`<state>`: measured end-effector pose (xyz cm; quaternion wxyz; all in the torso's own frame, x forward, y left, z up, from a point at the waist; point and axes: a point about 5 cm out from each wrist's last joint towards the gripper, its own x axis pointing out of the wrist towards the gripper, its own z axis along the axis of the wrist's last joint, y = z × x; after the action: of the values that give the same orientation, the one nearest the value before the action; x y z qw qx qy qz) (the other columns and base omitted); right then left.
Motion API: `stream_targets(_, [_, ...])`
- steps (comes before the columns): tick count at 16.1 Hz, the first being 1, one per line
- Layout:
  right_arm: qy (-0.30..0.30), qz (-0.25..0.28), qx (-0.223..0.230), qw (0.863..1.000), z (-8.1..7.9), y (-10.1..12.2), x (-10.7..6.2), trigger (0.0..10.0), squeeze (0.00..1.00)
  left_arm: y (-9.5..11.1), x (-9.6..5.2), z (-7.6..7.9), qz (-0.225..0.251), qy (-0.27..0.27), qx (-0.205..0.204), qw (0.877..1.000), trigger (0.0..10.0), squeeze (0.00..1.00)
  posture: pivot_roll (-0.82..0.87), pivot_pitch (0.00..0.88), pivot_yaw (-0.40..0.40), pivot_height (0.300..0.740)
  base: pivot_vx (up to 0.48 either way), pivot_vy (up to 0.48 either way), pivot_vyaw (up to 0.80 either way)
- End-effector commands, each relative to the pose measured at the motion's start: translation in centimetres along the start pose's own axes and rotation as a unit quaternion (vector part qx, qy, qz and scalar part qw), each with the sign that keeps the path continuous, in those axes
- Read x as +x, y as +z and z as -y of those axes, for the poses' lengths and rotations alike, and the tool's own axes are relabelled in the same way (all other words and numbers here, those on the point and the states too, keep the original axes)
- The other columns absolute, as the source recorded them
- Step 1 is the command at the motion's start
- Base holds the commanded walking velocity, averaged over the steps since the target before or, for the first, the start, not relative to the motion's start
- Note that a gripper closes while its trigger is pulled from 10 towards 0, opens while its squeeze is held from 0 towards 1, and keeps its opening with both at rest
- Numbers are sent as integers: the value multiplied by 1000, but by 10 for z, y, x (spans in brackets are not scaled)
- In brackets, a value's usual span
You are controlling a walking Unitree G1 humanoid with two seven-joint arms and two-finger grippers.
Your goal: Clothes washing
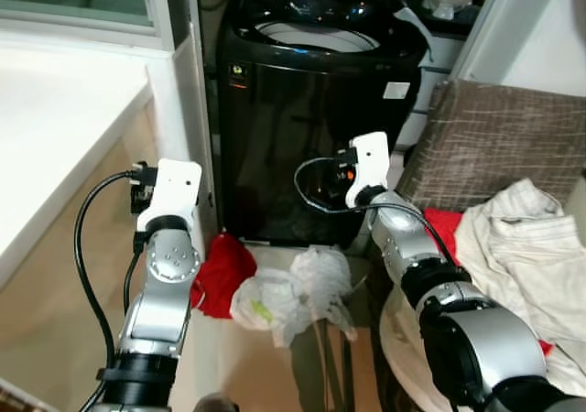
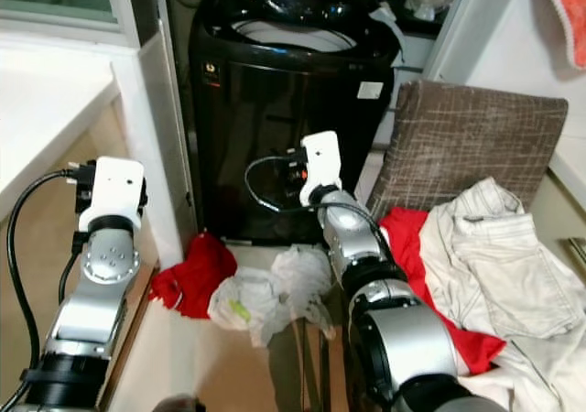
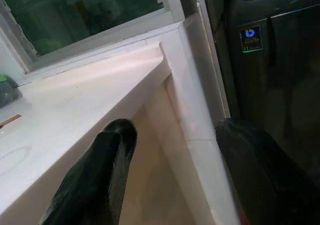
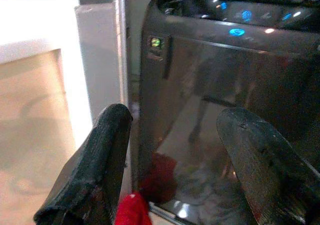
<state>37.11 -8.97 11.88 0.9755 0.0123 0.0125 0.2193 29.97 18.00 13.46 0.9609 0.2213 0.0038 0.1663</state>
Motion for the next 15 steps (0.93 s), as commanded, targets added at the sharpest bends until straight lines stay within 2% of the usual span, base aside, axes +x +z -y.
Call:
stream_targets(1, [-35, 17, -25, 999, 11, 7, -1, 10000, 0, 7, 0, 3, 10, -13, -5, 1000, 10000, 0, 127, 0, -81, 740, 461, 0, 0])
stream_targets(2, [-50, 33, -67, 996, 13, 15, 0, 10000, 0, 6, 0, 3, 10, -13, -5, 1000, 10000, 0, 127, 0, -81, 740, 461, 0, 0])
stream_targets(3, [-65, 74, -136, 986, 13, 32, 2, 10000, 0, 6, 0, 2, 12, -9, -2, 1000, 10000, 0, 127, 0, -81, 740, 461, 0, 0])
stream_targets(4, [-67, 93, -158, 981, 12, 39, 3, 10000, 0, 6, 0, 1, 13, -6, 0, 1000, 10000, 0, 127, 0, -81, 740, 461, 0, 0])
stream_targets(5, [-98, 155, -214, 959, 16, 66, 3, 10000, 0, 5, 1, 0, 12, -1, 2, 1000, 10000, 0, 127, 0, -81, 740, 0, 0, 0])
stream_targets(6, [-169, 185, -238, 938, 35, 85, -1, 10000, 0, 6, 1, 0, 12, -2, 1, 1000, 10000, 0, 116, 0, -74, 740, 0, 0, 0])
stream_targets(7, [-201, 190, -241, 930, 45, 90, -5, 10000, 0, 6, 1, 0, 13, -3, 1, 1000, 10000, 0, 114, 0, -73, 740, 0, 0, 0])
stream_targets(8, [-283, 166, -244, 913, 74, 88, -17, 10000, 0, 7, 1, 2, 14, -7, -1, 1000, 10000, 0, 102, 0, -71, 740, 0, 0, 0])
stream_targets(9, [-337, 126, -247, 900, 95, 76, -29, 10000, 0, 8, 2, 3, 18, -14, -6, 1000, 10000, 0, 98, 0, -71, 740, 0, 0, 0])
stream_targets(10, [-377, 100, -240, 889, 109, 63, -41, 10000, 0, 10, 4, 4, 23, -23, -10, 999, 10000, 0, 98, 0, -71, 740, 0, 0, 0])
stream_targets(12, [-465, 60, -246, 848, 135, 39, -73, 10000, 0, 10, 8, 5, 25, -33, -10, 999, 10000, 0, 48, 0, -41, 740, 0, 0, 0])
stream_targets(13, [-483, 48, -240, 841, 140, 31, -81, 10000, 0, 10, 9, 5, 25, -37, -9, 999, 10000, 0, 35, 0, -32, 740, 0, 0, 0])
stream_targets(14, [-490, 28, -229, 840, 141, 15, -93, 10000, 1000, 11, 11, 6, 28, -45, -6, 999, 10000, 0, 14, 0, -19, 740, 0, 0, 0])
stream_targets(15, [-488, 23, -225, 843, 140, 9, -96, 10000, 1000, 11, 12, 7, 29, -48, -5, 998, 10000, 0, 14, 0, -19, 740, 0, 0, 0])
